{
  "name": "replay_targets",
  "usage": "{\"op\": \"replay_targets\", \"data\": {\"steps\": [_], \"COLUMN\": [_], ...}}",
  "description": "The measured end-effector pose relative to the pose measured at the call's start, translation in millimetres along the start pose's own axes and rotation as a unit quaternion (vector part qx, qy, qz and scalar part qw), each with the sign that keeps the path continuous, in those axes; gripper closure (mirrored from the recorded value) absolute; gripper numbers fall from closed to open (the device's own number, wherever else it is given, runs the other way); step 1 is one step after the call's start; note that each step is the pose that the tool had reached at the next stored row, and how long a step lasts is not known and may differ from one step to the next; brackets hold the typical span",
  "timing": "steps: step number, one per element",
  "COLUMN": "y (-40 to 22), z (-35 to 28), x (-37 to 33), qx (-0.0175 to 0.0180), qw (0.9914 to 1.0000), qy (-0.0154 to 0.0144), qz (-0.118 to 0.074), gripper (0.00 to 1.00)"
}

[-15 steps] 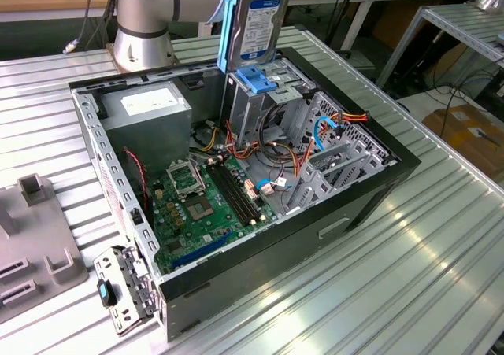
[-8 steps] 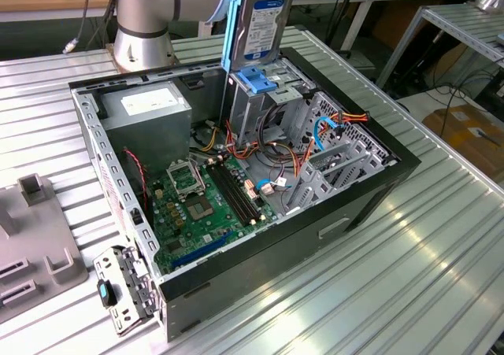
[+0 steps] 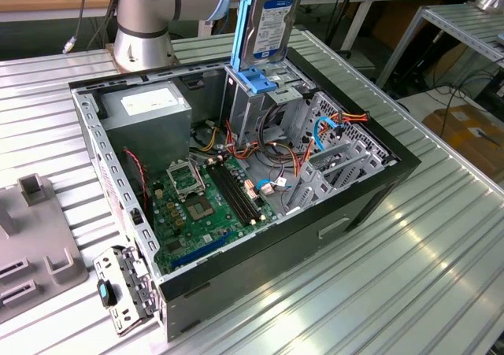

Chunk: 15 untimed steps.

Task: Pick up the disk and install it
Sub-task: 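Pick up the disk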

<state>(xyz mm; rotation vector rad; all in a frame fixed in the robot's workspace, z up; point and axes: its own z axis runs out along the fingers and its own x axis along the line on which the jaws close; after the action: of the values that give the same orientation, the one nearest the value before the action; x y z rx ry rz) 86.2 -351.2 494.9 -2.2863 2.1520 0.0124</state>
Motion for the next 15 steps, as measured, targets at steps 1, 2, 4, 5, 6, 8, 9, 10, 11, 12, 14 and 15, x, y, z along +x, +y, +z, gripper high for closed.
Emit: {"op": "replay_targets", "data": {"steps": [1, 2, 4, 5, 6, 8, 9, 10, 11, 12, 14, 15], "y": [-0.1, -0.2, -0.2, -0.2, -0.2, -0.2, -0.1, -0.1, -0.1, -0.1, 0.0, 0.1], "z": [0.0, 0.0, 0.0, 0.0, 0.0, 0.0, -0.1, 0.0, 0.0, 0.0, -0.1, 0.0], "x": [0.0, 0.0, 0.0, 0.0, 0.2, 0.8, 1.2, 1.6, 2.3, 3.0, 4.7, 6.1], "qx": [0.0, 0.0, 0.0, 0.0, 0.0, 0.0, 0.0, 0.0, 0.0, 0.0, 0.0, 0.0], "qw": [1.0, 1.0, 1.0, 1.0, 1.0, 1.0, 1.0, 1.0, 1.0, 1.0, 1.0, 1.0], "qy": [0.0, 0.0, 0.0, 0.0, 0.0, 0.0, 0.0, 0.0, 0.0, 0.0, 0.0, 0.0], "qz": [0.0, 0.0, 0.0, 0.0, 0.0, 0.0, 0.0, 0.0, 0.0, 0.0, 0.0, 0.0], "gripper": [0.65, 0.65, 0.65, 0.65, 0.65, 0.65, 0.65, 0.65, 0.65, 0.65, 0.65, 0.65]}}
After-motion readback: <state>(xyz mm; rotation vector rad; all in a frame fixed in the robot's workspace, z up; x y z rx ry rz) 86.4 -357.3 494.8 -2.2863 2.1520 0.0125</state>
